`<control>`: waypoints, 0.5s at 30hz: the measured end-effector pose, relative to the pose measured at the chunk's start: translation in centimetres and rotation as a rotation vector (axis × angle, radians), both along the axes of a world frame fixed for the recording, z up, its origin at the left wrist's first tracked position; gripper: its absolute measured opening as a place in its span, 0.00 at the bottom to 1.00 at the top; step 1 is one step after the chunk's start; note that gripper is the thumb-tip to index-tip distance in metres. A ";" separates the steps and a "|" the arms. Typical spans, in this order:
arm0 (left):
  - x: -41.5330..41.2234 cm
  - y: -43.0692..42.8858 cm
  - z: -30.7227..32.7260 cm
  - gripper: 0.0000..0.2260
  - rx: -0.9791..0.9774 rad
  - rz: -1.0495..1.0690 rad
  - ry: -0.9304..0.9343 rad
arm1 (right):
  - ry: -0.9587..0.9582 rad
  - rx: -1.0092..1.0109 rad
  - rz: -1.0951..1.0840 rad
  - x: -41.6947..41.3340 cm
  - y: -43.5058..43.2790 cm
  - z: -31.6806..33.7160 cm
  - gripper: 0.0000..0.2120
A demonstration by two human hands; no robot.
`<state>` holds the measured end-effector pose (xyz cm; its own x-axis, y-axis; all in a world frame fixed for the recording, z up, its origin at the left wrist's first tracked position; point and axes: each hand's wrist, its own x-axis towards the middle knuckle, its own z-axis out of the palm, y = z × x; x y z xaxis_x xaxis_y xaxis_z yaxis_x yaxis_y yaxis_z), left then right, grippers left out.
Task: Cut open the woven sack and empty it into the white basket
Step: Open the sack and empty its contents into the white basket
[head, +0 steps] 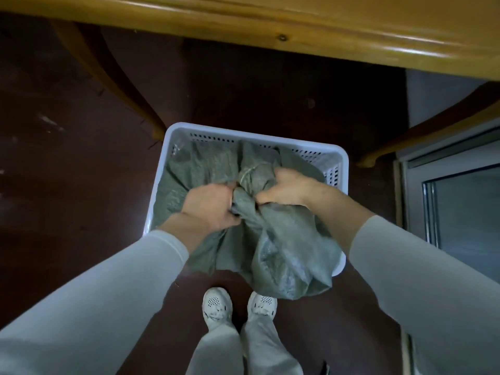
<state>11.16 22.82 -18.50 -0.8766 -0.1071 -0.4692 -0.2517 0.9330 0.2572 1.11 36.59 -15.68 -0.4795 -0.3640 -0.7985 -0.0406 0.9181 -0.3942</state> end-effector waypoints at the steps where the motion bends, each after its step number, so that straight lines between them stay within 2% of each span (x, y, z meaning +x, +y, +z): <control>1: -0.3 -0.1 0.1 0.23 0.017 0.025 -0.064 | 0.244 0.017 0.056 0.5 0.3 1.1 0.32; 2: -0.6 -0.4 0.1 0.21 0.050 0.049 -0.128 | 0.451 -0.017 0.117 1.4 0.7 2.2 0.36; 3: -0.9 -0.7 0.0 0.19 0.093 0.078 -0.200 | 0.569 -0.073 0.202 2.6 1.2 3.5 0.40; 4: -1.3 -1.1 -0.2 0.18 0.144 0.114 -0.270 | 0.591 -0.090 0.328 4.0 1.4 4.1 0.47; 6: -2.0 -1.4 -0.5 0.20 0.260 0.173 -0.390 | 0.519 0.033 0.587 6.9 1.6 2.6 0.61; 8: -2.2 -1.4 -0.6 0.22 0.349 0.192 -0.462 | 0.493 0.141 0.647 8.2 1.4 -1.0 0.66; 9: -2.2 -1.5 -0.6 0.21 0.380 0.217 -0.480 | 0.514 0.139 0.613 8.0 1.2 -2.5 0.64; 11: -1.9 -1.8 -0.5 0.14 0.464 0.304 -0.478 | 0.567 0.079 0.547 7.3 0.5 -4.3 0.53; 12: -1.8 -1.9 0.0 0.16 0.512 0.345 -0.432 | 0.575 0.047 0.514 6.8 0.1 -4.9 0.47; 13: -1.6 -2.1 0.2 0.24 0.535 0.351 -0.361 | 0.562 0.012 0.460 6.2 0.0 -5.5 0.41; 14: -1.1 -2.2 0.4 0.39 0.502 0.317 -0.269 | 0.523 -0.021 0.372 5.5 0.2 -5.8 0.36; 15: -0.4 -2.1 0.8 0.50 0.372 0.231 -0.212 | 0.462 -0.042 0.260 5.0 0.5 -5.8 0.31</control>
